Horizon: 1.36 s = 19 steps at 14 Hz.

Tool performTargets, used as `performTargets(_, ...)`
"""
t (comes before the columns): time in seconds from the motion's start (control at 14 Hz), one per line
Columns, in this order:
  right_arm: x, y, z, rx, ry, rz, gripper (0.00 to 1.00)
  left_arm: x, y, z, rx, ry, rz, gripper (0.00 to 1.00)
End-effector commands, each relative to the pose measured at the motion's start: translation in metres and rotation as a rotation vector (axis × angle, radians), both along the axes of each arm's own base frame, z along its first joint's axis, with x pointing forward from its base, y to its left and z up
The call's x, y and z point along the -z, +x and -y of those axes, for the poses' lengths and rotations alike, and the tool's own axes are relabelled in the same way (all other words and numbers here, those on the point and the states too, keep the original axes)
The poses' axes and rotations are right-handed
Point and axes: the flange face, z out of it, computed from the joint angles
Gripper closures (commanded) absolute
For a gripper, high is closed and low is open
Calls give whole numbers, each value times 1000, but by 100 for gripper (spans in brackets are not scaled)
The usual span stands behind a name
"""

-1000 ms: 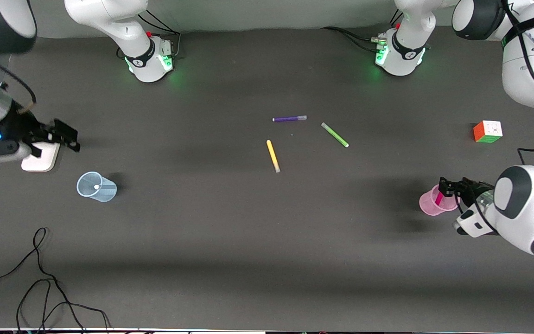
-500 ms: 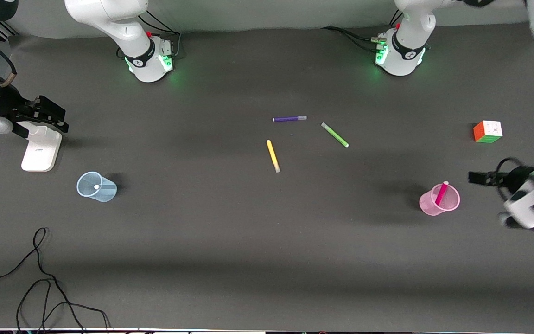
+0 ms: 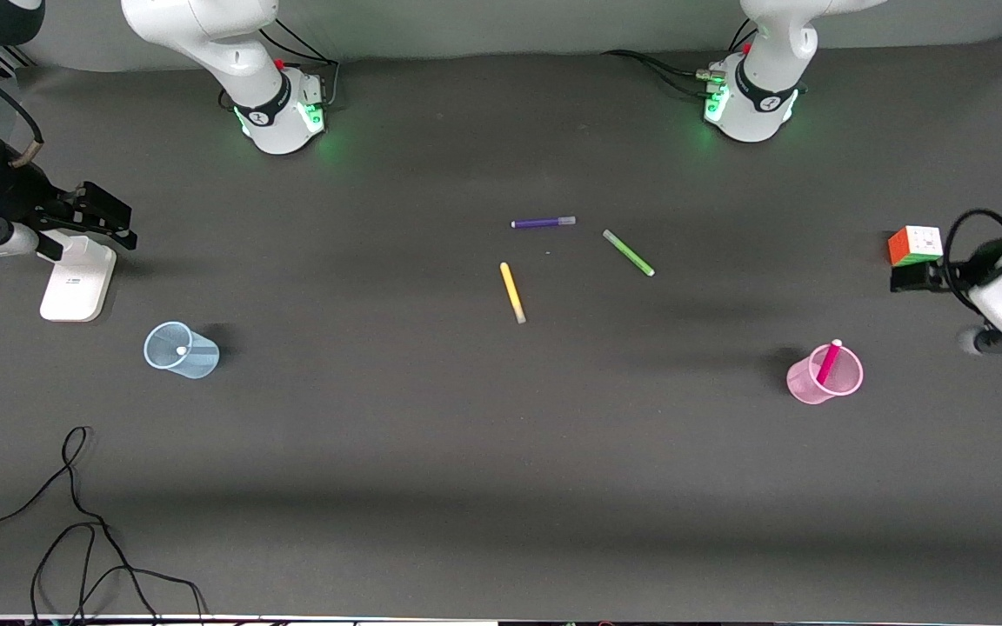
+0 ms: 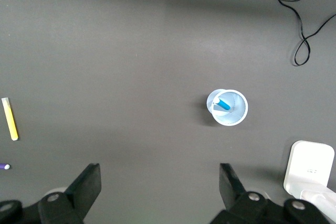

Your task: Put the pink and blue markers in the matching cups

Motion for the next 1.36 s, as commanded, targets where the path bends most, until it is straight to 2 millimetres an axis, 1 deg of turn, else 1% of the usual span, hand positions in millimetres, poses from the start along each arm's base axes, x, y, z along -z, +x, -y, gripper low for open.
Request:
performTargets(0.0, -6, 3, -1, 21, -18, 11, 0, -16, -32, 34, -23, 8, 50, 0)
performTargets(0.21, -5, 2, 3, 59, -12, 8, 0, -31, -40, 51, -27, 8, 71, 0)
performTargets(0.29, -5, 1, 3, 87, -11, 6, 0, -36, -41, 47, -39, 0, 76, 0)
performTargets(0.36, -5, -1, 2, 108, -10, -6, 0, -37, -43, 48, -39, -7, 74, 0)
performTargets(0.57, -10, -6, 1, 95, -10, -12, 0, -40, -46, 45, -32, -12, 70, 0)
performTargets(0.71, -9, -6, 1, 95, -4, -18, 0, -42, -46, 45, -29, -12, 71, 0)
performTargets(0.79, -5, -4, 2, 95, -3, -24, 0, -41, -46, 46, -30, -20, 68, 0)
performTargets(1.0, -3, 1, -4, 95, 14, -13, 0, -41, -47, 46, -33, -30, 61, 0)
performTargets(1.29, 6, 5, -3, 103, 15, -29, 0, -41, -47, 44, -36, -30, 62, 0)
